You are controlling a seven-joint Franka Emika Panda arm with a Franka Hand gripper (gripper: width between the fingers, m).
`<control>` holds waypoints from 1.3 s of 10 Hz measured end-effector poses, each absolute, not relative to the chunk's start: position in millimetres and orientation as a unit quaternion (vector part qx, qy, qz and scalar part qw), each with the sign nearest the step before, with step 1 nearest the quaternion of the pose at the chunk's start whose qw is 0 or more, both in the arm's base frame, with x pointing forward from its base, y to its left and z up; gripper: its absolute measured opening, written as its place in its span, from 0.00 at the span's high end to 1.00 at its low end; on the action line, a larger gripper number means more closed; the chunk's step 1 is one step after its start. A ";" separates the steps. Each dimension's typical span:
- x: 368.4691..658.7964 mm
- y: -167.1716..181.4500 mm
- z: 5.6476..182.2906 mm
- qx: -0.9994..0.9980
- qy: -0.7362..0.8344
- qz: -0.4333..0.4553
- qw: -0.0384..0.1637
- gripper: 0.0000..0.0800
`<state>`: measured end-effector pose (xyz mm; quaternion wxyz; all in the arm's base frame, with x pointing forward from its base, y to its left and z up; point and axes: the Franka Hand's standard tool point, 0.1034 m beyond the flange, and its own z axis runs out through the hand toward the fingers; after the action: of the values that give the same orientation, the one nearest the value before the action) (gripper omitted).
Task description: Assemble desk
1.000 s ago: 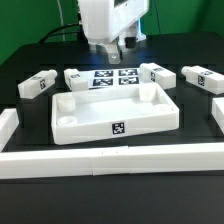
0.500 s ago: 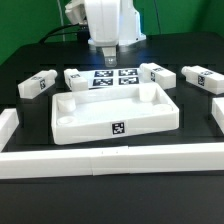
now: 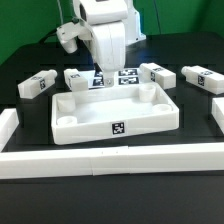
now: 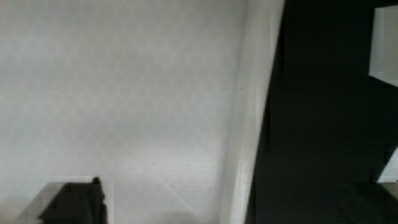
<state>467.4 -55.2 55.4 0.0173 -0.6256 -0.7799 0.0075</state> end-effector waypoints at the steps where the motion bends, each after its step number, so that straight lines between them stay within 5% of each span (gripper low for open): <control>1: 465.6 -56.0 52.0 -0.626 -0.780 0.008 0.019 0.19; 4: 451.8 -61.1 9.3 -0.634 -0.772 0.010 0.037 0.19; 7: 451.8 -63.4 8.2 -0.637 -0.770 0.009 0.036 0.22; 9: 451.7 -63.5 8.1 -0.637 -0.770 0.009 0.036 0.67; 10: 451.7 -63.5 8.0 -0.637 -0.770 0.009 0.036 0.67; 11: 451.7 -63.5 8.0 -0.637 -0.770 0.009 0.036 0.84; 13: 452.5 -64.1 8.6 -0.638 -0.769 0.008 0.035 0.93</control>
Offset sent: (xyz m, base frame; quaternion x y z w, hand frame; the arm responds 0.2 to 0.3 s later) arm 0.0059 0.0105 -0.0351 -0.0334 0.0326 0.0131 0.9988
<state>452.5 -64.1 8.6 0.0348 -0.6382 -0.7691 0.0083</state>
